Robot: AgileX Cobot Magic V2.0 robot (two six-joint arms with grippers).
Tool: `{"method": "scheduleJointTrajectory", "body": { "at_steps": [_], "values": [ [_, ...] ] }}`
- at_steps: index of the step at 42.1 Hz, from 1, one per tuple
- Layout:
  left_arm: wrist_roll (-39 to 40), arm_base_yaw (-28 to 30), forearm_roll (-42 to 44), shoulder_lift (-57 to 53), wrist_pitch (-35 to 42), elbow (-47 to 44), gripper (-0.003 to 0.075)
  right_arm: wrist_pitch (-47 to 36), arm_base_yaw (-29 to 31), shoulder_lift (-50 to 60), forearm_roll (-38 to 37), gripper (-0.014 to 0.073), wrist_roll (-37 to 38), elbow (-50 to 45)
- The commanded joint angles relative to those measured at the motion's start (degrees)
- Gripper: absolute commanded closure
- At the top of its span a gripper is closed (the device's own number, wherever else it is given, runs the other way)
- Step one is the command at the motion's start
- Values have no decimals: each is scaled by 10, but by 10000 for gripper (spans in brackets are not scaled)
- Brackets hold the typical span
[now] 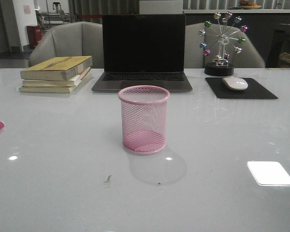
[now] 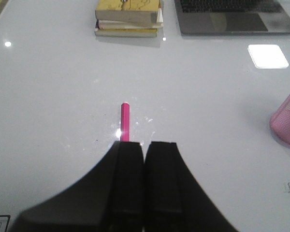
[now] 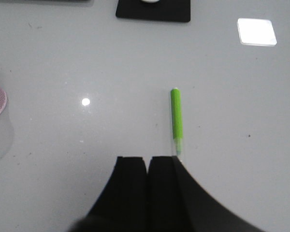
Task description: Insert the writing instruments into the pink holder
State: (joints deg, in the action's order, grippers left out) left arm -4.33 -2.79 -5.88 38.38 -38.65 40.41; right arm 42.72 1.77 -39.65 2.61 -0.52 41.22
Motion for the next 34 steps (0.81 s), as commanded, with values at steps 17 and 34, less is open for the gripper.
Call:
{"method": "scheduleJointTrajectory", "body": {
  "at_steps": [17,34],
  "values": [
    [1,-42,-5,101,67,16,514,-49,5,-158,-13,154,-4,18],
    [-21,-218,10,114,75,15,162,-70,63,-364,-13,32,23,101]
  ]
}}
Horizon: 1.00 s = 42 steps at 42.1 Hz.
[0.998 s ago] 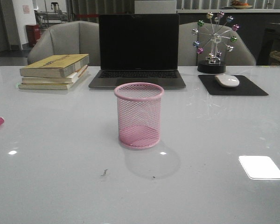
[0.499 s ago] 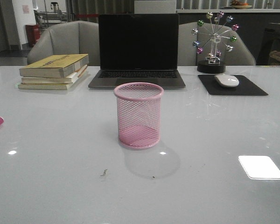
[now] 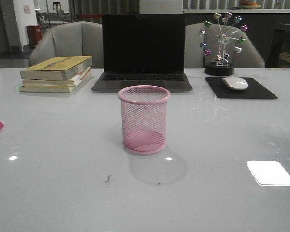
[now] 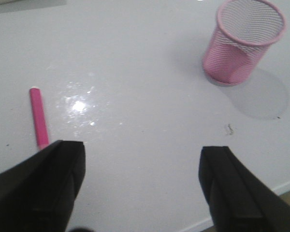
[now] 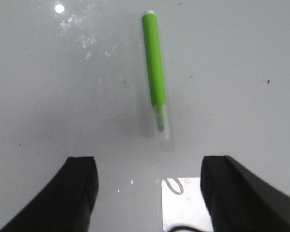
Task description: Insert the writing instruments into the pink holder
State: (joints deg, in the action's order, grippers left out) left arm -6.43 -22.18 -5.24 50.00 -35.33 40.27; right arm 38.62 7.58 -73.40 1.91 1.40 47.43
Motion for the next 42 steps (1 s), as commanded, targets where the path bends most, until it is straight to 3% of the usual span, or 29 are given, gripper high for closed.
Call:
{"method": "scheduleJointTrajectory", "body": {
  "at_steps": [1,18,33,42],
  "values": [
    [0,-30,4,-3,42,17,162,-29,5,-44,-5,32,4,46],
    [0,-40,4,-3,38,16,192,11,5,-259,-5,33,-14,187],
    [0,-40,4,-3,38,16,266,65,5,-357,-5,33,-50,300],
    [0,-40,4,-3,38,16,266,76,5,-382,-5,33,-54,330]
  ]
}}
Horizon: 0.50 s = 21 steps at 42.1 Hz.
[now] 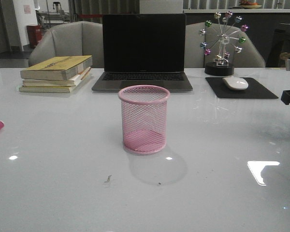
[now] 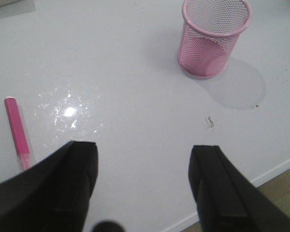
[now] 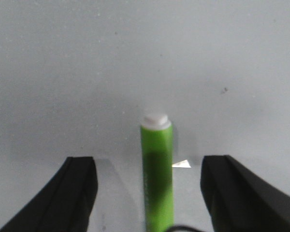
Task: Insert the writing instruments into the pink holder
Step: 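Lower the right gripper onto the green marker and grasp it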
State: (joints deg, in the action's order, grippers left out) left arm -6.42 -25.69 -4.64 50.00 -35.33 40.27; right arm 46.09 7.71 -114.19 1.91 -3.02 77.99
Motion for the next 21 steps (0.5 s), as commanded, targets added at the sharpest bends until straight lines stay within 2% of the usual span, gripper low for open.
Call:
{"method": "scheduleJointTrajectory", "body": {
  "at_steps": [1,16,18,21],
  "values": [
    [0,-5,-2,-3,38,16,266,2,4,24,-5,33,-11,27],
    [0,-5,-2,-3,38,16,266,-1,4,3,-5,38,-11,30],
    [0,-5,-2,-3,38,16,266,-2,4,3,-5,64,-11,30],
    [0,-5,-2,-3,38,16,266,-2,4,3,-5,158,-11,30]
  ]
}}
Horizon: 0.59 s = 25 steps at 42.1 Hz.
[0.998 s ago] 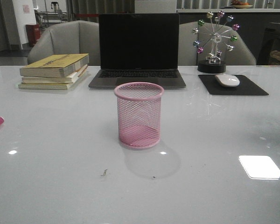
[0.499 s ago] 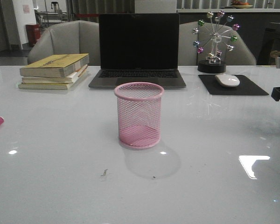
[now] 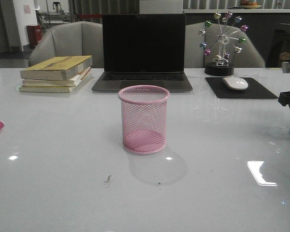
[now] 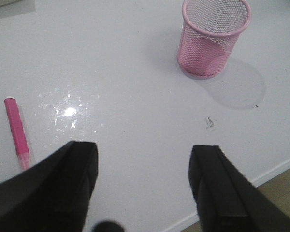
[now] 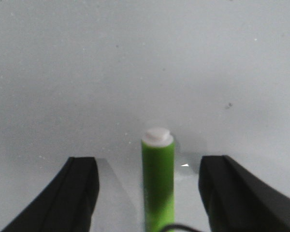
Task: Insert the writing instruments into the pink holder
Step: 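Lower the right gripper onto the green marker and grasp it, then lift the green marker with the right gripper over the pink holder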
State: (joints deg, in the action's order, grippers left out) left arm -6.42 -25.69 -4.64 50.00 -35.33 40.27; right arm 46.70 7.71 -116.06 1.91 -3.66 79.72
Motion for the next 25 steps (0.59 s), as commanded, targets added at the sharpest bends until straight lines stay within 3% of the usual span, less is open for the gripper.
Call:
{"method": "scheduleJointTrajectory", "body": {
  "at_steps": [1,8,17,25],
  "values": [
    [0,-5,-2,-3,38,16,266,-8,4,21,-5,207,-4,12],
    [0,-5,-2,-3,38,16,266,-12,4,21,-4,413,-4,12],
    [0,-5,-2,-3,38,16,266,-26,4,43,15,431,-4,4],
    [0,-5,-2,-3,38,16,266,-134,-9,147,66,431,-4,-52]
  ]
}}
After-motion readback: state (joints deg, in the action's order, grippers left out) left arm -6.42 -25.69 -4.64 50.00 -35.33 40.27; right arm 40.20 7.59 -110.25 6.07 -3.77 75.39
